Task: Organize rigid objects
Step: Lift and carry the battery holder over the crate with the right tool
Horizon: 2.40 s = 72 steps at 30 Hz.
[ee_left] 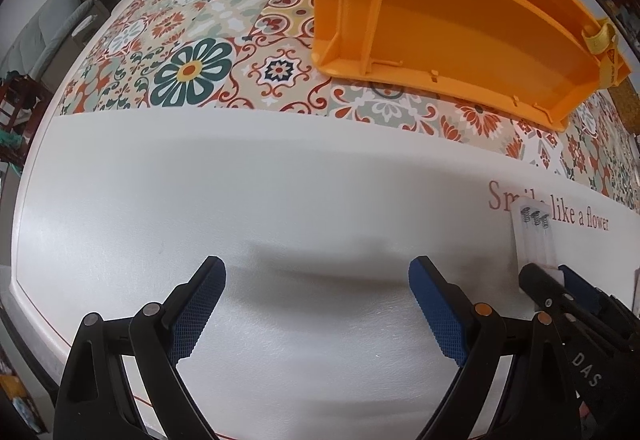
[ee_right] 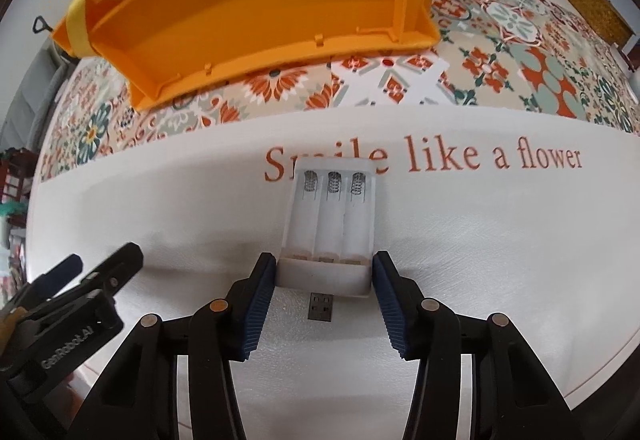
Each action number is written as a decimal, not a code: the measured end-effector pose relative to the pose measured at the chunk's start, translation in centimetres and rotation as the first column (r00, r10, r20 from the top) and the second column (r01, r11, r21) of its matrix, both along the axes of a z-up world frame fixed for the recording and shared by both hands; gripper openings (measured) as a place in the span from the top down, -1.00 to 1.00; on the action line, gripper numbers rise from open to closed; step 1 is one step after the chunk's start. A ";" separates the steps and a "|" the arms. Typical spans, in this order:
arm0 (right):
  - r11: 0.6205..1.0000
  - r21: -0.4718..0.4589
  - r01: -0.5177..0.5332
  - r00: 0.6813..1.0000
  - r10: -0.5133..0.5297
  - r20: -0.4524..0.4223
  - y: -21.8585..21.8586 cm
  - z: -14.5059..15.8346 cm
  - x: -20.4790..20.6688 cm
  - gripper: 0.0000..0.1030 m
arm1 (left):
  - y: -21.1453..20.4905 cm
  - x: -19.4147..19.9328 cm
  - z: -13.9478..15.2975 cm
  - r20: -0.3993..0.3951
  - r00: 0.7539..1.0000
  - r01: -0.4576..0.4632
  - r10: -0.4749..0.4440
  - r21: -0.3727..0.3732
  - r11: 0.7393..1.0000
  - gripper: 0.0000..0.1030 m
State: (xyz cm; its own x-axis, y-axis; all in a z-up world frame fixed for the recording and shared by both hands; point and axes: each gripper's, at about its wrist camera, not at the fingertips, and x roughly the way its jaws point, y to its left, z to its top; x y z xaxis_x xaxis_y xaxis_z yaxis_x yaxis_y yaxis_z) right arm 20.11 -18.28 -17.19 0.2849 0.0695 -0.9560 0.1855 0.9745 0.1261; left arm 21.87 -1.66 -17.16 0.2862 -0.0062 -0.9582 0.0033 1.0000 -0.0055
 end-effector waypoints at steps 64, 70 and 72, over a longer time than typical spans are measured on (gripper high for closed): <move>0.999 0.036 0.019 0.912 -0.032 0.408 -3.1 15.9 1.6 0.04 | -2.6 3.3 14.8 0.341 0.938 0.067 -0.060 -0.009 0.998 -0.96; 0.999 0.034 0.012 0.898 -0.026 0.439 -2.9 17.1 2.4 0.04 | -2.4 4.0 16.0 0.371 0.927 0.067 -0.058 -0.012 0.998 -0.97; 1.000 0.030 0.007 0.894 -0.020 0.448 -2.8 17.4 2.8 0.04 | -2.4 4.3 16.3 0.380 0.923 0.068 -0.059 -0.009 0.998 -0.99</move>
State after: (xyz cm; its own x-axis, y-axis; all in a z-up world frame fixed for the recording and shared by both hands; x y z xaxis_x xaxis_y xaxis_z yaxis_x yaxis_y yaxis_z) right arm 22.87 -21.04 0.17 0.6837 0.0867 -0.7246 0.1162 0.9673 0.2255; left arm 26.17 -4.10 -0.82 0.6262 -0.0555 -0.7776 0.0728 0.9973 -0.0125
